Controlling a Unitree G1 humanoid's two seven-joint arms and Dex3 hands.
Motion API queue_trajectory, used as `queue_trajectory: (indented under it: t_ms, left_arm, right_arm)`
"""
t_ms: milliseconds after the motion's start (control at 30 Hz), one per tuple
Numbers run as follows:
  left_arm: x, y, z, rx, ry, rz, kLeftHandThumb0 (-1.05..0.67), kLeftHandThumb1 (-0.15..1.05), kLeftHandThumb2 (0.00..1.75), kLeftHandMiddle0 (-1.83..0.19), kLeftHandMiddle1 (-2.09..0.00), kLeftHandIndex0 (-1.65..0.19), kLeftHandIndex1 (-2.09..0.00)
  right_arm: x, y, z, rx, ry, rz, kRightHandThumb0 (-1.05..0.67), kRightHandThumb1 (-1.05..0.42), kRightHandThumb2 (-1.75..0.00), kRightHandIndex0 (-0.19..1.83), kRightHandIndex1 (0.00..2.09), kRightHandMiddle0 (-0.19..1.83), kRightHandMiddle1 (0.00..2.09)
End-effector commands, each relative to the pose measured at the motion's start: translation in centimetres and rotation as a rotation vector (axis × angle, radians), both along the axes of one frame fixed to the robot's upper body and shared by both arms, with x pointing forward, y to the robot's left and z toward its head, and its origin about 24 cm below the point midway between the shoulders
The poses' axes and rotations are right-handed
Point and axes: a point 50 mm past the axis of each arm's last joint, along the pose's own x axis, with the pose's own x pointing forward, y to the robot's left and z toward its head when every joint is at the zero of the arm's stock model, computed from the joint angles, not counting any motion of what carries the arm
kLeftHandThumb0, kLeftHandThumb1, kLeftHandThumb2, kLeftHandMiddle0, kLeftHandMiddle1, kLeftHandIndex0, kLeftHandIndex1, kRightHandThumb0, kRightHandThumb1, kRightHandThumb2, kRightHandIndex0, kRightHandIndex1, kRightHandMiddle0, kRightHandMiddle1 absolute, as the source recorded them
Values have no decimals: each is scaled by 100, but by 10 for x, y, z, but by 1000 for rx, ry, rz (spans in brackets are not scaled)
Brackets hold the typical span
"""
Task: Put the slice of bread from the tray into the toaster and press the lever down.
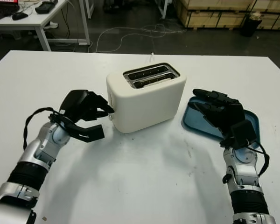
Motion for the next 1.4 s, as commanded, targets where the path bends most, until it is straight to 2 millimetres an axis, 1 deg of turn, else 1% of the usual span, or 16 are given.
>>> queue_trajectory:
  t_ms: [0,33,133,267,333,467,533,600,667,767,867,933,1000,1100,1233,1367]
  left_arm:
    - [-32,-42,-81,117,326,-106,-21,91,1,-90,-84,-115,-1]
    - [-32,-40,-81,117,326,-99,-20,91,0,-88,-91,-116,-1]
    - [-31,-35,-81,126,326,-79,-17,90,0,-85,-98,-116,-1]
    - [-29,-29,-78,132,317,-57,-18,90,0,-79,-97,-115,0]
    - [-28,-27,-77,129,319,-52,-18,91,0,-81,-90,-113,0]
    - [-25,-24,-73,113,321,-31,-19,91,0,-83,-89,-113,0]
    - [-22,-22,-68,103,316,-25,-18,91,0,-83,-85,-112,0]
    - [-17,-19,-60,75,307,-18,-17,91,0,-88,-79,-113,-1]
    - [-12,-17,-52,36,296,-8,-18,91,0,-92,-79,-114,-1]
    - [-3,-16,-40,-33,301,19,-19,92,1,-100,-89,-115,-1]
    - [4,-18,-31,-78,327,26,-20,92,4,-99,-100,-115,-1]
    - [9,-23,-30,-103,354,29,-20,92,4,-97,-101,-115,-1]
    - [11,-30,-33,-112,394,24,-20,92,3,-95,-97,-114,-1]
    - [12,-40,-44,-88,465,11,-18,91,1,-96,-86,-113,0]
    - [4,-55,-71,-26,539,-7,-19,90,0,-99,-83,-115,-1]
    - [-8,-66,-96,-1,596,-21,-18,89,0,-99,-83,-118,-3]
  right_arm:
    - [-1,-6,0,12,-1,-5,-48,-91,0,113,0,105,0]
    - [-1,-6,0,13,1,-5,-48,-91,0,113,0,105,0]
    - [-1,-5,0,8,0,-4,-48,-91,0,114,0,105,0]
    - [-1,-4,-1,3,1,-4,-48,-91,0,113,0,105,0]
    - [-1,-4,-1,2,-2,0,-48,-91,0,114,0,105,0]
    - [-1,-3,0,6,0,5,-47,-91,0,114,0,105,0]
    - [-1,-2,0,6,1,3,-47,-91,0,114,0,105,0]
    - [-1,-2,0,11,5,1,-47,-91,0,114,0,105,0]
    - [-1,-2,0,9,4,0,-47,-91,0,114,0,105,0]
    - [-1,-2,0,7,5,0,-47,-91,0,114,0,105,0]
    - [-2,-2,1,4,2,1,-47,-91,0,114,0,105,0]
    - [-2,-2,1,5,2,1,-48,-92,0,113,0,105,0]
    - [-3,-2,3,0,-4,-2,-48,-92,0,113,0,105,0]
    - [-6,-2,5,1,-30,-6,-47,-92,0,113,0,105,0]
    - [-10,-4,10,-36,-67,-3,-49,-92,-2,113,0,105,0]
    - [-14,-4,15,-35,-103,14,-45,-92,-3,114,1,104,0]
